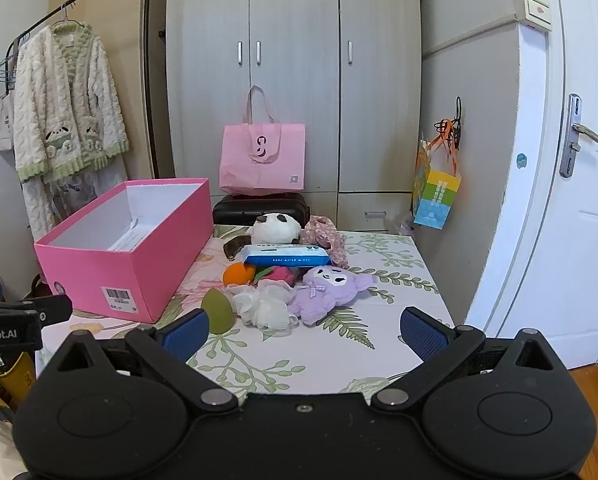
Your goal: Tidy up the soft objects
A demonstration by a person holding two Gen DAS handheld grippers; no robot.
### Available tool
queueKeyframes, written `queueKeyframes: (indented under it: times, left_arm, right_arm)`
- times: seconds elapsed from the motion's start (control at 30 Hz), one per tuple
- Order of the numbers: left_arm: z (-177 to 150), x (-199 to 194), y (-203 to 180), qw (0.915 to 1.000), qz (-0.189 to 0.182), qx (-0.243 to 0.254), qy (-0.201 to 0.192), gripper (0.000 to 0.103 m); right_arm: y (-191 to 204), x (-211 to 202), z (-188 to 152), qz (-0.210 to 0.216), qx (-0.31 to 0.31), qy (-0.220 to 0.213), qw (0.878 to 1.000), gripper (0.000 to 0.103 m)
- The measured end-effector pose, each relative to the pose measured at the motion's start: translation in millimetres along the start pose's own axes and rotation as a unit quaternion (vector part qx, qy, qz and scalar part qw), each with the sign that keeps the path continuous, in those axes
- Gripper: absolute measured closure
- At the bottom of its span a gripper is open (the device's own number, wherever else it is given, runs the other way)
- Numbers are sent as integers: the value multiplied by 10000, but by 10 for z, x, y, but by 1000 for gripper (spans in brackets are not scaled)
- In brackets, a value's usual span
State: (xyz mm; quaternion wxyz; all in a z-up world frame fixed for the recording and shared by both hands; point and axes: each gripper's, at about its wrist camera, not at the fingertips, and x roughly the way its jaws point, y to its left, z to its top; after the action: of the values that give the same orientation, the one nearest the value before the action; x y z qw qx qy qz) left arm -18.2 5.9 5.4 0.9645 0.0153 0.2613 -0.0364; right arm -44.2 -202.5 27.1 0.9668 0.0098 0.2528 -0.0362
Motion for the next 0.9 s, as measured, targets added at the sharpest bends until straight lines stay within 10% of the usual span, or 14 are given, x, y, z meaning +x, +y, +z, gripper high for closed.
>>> queueKeyframes:
  times: [0.9]
  left_arm:
    - [-1,1,-24,9988,-249,36,-411,0]
  right_arm:
    - [32,51,10,4,-123,80,9999,0]
